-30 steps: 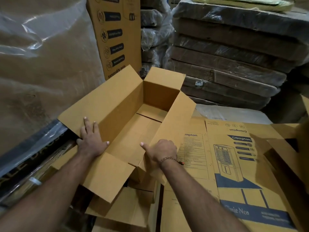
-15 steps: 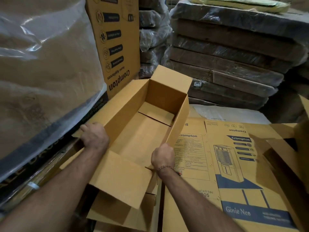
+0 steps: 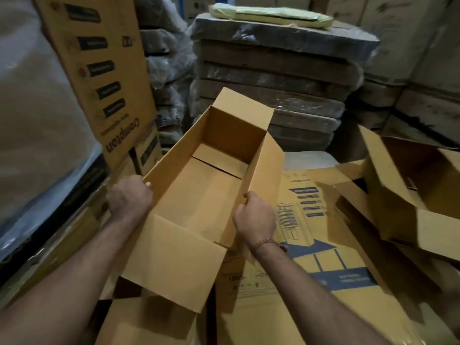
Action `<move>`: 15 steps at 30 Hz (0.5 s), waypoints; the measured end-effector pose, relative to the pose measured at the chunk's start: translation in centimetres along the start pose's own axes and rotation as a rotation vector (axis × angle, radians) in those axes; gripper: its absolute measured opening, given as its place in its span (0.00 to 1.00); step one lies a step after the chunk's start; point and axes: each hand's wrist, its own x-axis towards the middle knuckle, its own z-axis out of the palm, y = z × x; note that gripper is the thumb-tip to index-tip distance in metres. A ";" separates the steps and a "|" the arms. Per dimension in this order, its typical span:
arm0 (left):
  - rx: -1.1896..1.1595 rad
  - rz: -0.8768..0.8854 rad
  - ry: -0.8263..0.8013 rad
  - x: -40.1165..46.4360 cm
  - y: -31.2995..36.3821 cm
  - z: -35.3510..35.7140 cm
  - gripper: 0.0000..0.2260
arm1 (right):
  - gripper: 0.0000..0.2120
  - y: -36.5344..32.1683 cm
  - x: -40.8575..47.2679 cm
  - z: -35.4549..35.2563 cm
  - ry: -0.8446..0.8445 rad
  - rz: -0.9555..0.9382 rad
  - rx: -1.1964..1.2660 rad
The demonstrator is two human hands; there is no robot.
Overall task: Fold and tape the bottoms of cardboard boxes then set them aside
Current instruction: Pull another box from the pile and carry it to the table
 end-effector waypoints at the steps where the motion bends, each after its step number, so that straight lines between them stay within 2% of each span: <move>1: -0.036 0.022 0.024 -0.3 0.7 -0.6 0.16 | 0.19 1.1 0.4 -1.5 -0.014 -0.060 0.005; 3: -0.091 0.062 0.061 -1.0 1.9 -1.7 0.16 | 0.26 3.8 0.9 -4.4 -0.138 -0.163 -0.054; 5: -0.151 0.087 0.065 -2.0 2.9 -2.8 0.15 | 0.37 6.8 0.8 -7.2 -0.284 -0.251 -0.259; 7: -0.204 0.105 0.047 -3.5 4.2 -3.9 0.15 | 0.47 9.5 0.3 -9.7 -0.297 -0.382 -0.477; 8: -0.233 0.120 0.045 -4.4 4.9 -4.4 0.14 | 0.48 10.6 0.1 -11.1 -0.257 -0.460 -0.581; 11: -0.313 0.178 0.044 -7.1 6.6 -6.5 0.14 | 0.41 12.4 -0.1 -15.5 -0.123 -0.678 -0.857; 15: -0.329 0.274 0.059 -9.9 8.7 -9.3 0.15 | 0.31 13.7 -1.1 -20.3 -0.095 -0.840 -0.954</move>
